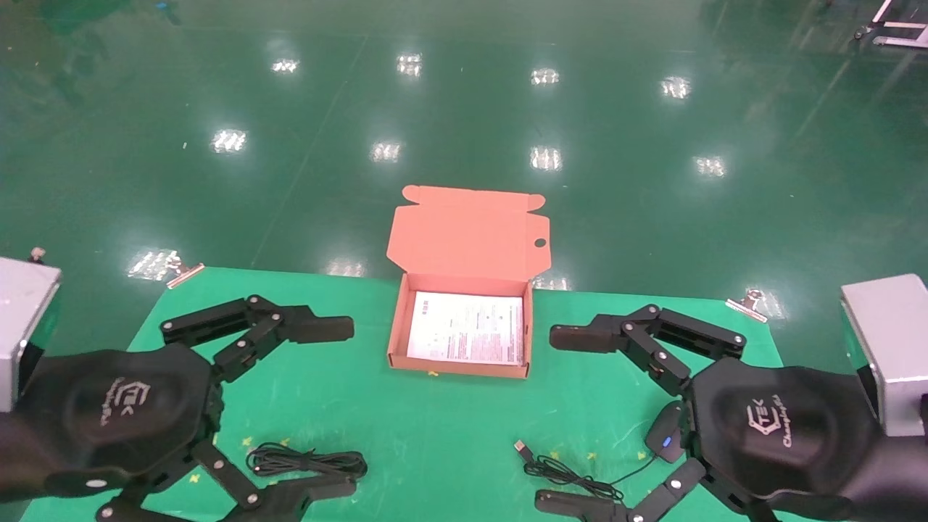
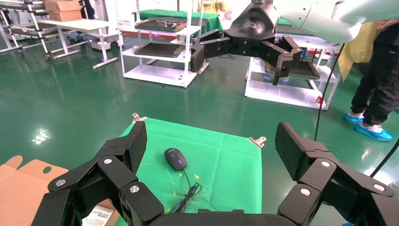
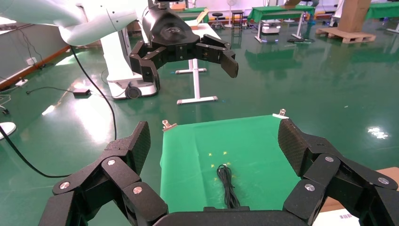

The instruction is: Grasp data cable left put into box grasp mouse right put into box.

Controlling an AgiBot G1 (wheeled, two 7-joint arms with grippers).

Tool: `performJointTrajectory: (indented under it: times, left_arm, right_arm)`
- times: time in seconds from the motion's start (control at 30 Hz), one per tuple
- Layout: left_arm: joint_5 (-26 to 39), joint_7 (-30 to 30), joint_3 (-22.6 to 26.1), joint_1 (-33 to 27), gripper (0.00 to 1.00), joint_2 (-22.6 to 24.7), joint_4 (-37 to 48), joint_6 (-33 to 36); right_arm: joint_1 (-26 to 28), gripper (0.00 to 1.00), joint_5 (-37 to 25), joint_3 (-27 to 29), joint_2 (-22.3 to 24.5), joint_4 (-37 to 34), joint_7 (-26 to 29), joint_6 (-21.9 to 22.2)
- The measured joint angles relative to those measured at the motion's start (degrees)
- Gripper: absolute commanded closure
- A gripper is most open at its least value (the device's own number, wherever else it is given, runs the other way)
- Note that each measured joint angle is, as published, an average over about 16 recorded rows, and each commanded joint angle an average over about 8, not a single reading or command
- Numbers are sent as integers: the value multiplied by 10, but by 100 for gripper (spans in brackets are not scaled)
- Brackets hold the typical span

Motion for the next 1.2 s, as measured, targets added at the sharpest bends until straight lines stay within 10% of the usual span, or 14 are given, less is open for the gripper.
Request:
performJointTrajectory:
  times: [0.7, 1.2]
  left_arm:
    - [11, -4, 6, -3, 0, -1, -1, 1]
    - [172, -60, 85, -84, 0, 7, -22, 17]
  right_arm:
    - [2, 0, -5, -1, 3, 1, -1, -2]
    - [106, 0, -153, -91, 13, 28, -25, -42]
